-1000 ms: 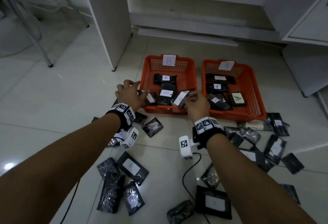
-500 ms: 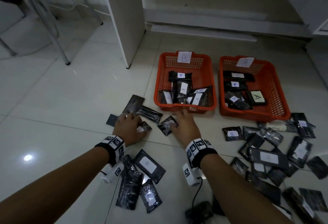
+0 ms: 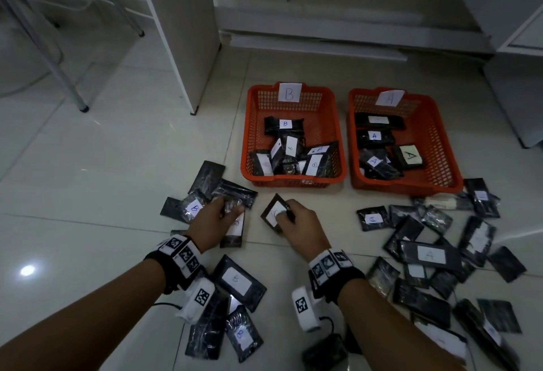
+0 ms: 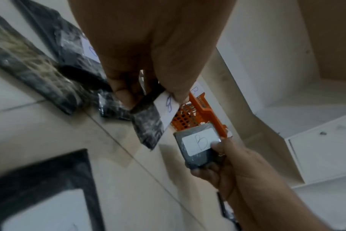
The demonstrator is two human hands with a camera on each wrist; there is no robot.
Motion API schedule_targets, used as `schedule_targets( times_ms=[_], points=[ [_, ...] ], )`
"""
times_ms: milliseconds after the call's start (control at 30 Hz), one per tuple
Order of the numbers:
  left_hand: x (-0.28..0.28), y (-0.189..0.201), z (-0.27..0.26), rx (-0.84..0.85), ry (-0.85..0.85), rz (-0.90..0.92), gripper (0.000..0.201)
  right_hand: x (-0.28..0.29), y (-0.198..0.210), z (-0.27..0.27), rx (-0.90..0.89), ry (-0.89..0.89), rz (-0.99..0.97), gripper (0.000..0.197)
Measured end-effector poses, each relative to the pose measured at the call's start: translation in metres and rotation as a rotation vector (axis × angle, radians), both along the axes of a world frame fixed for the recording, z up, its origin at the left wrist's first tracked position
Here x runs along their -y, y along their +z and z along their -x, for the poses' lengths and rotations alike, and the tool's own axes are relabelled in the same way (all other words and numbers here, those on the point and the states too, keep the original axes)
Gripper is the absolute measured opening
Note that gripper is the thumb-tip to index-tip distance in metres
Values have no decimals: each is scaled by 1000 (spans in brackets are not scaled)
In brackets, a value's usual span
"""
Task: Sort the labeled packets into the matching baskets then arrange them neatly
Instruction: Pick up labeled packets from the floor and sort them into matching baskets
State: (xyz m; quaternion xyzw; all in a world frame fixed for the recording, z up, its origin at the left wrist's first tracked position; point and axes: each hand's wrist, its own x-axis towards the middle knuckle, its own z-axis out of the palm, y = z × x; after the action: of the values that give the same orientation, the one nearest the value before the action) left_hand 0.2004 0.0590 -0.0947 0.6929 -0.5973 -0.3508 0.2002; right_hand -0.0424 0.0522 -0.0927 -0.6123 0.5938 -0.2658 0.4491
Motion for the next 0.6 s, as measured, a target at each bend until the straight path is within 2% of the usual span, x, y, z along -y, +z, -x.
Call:
schedule_targets(
  times_ms=[100,133,200,267,367,433,533,600],
  points=[
    [0,21,13,-185,79,-33,24,-8,15,11,238,-87,-67,12],
    [1,30,17,-251,111,-52,27,-11,23,14,318,-99,-86,21],
    [4,50,28,-489,187,-119,25,-13,36,20,442,-132,-116,45],
    [6,68,35,-696,197,-179,19,-13,49,26,488,-169,-108,57],
    [15,76,33,-659,40,-118,38,-9,63,30,519,-209,-64,50],
    [19,79,33,-675,-7,-97,46,-10,71,30,544,-269,-20,42],
    [26,82,34,-718,37,-51,51,-9,75,30,565,-353,25,37],
    [30,82,33,-700,45,9,46,-7,74,31,560,-370,51,36]
  ],
)
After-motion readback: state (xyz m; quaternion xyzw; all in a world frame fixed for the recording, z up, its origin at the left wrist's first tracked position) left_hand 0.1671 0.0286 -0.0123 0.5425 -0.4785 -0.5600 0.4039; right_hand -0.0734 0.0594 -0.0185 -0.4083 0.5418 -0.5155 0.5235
